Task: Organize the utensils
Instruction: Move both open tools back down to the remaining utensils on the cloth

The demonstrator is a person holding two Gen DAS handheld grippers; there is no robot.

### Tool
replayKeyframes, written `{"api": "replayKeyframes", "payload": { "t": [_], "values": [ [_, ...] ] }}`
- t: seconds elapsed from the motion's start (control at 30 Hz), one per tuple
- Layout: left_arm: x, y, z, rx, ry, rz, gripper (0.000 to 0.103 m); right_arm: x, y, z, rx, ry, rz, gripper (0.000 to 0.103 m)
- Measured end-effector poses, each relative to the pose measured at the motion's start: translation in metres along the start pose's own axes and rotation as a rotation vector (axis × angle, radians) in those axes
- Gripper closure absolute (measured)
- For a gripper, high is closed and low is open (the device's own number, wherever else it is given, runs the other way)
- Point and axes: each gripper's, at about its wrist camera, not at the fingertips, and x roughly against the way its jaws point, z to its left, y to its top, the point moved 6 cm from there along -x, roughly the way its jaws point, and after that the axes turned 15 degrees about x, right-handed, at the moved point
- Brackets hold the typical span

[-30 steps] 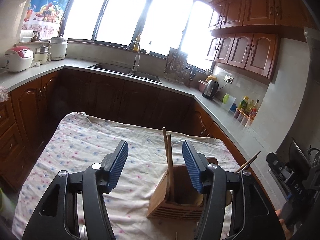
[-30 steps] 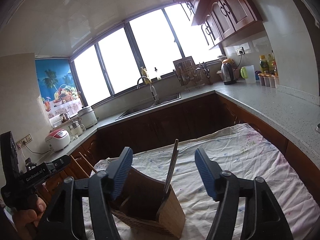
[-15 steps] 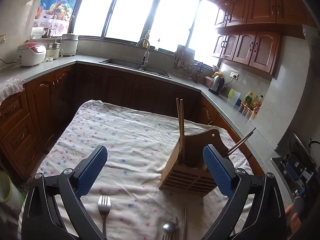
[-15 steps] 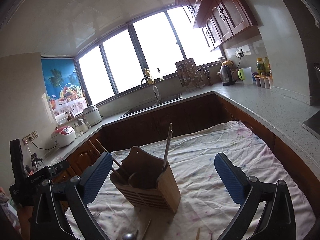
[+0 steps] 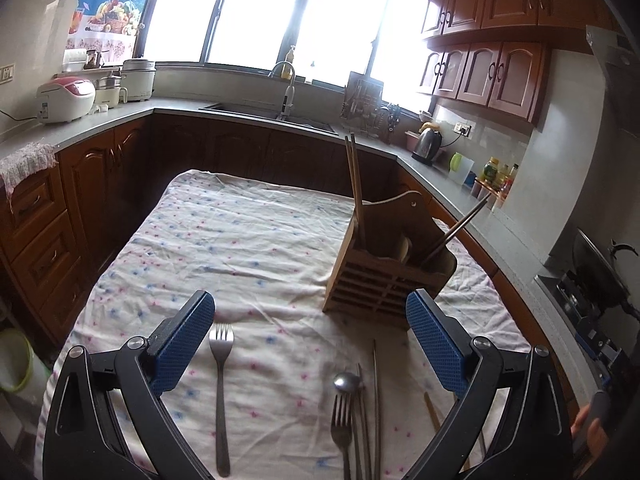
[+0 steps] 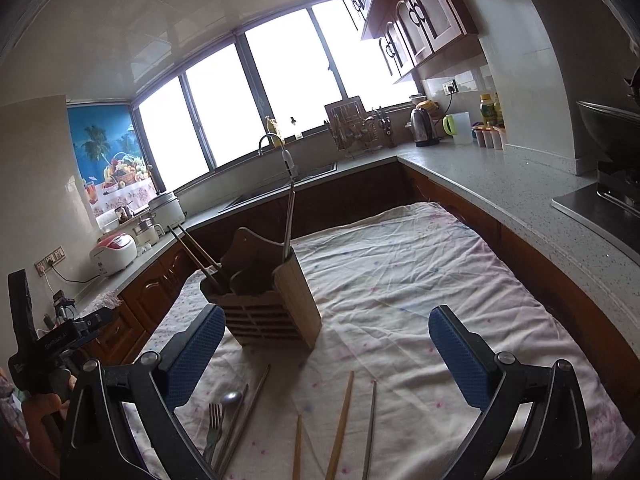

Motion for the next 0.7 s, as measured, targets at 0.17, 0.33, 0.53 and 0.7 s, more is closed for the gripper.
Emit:
{"api": "replayKeyframes", "payload": {
  "t": [0.17, 0.33, 0.53, 0.7],
  "values": [
    [0.004, -0.020, 0.000, -0.012, 0.002, 0.026, 0.005, 0.011, -0.022, -0.003, -0.004, -0.009, 0.031, 0.000],
    [0.000, -0.042, -0.002, -0.029, 0.002, 0.073, 0.005, 0.018, -0.040, -0.006, -0.010, -0.011, 0.058, 0.000],
    [-0.006, -0.068, -0.010, -0.072, -0.003, 0.122, 0.005, 0.020, -0.062, -0.009, -0.010, -0.021, 0.092, 0.000],
    [-0.012, -0.083, -0.016, -0.100, -0.003, 0.158, 0.005, 0.015, -0.076, -0.012, -0.007, -0.026, 0.123, 0.000]
  ]
}}
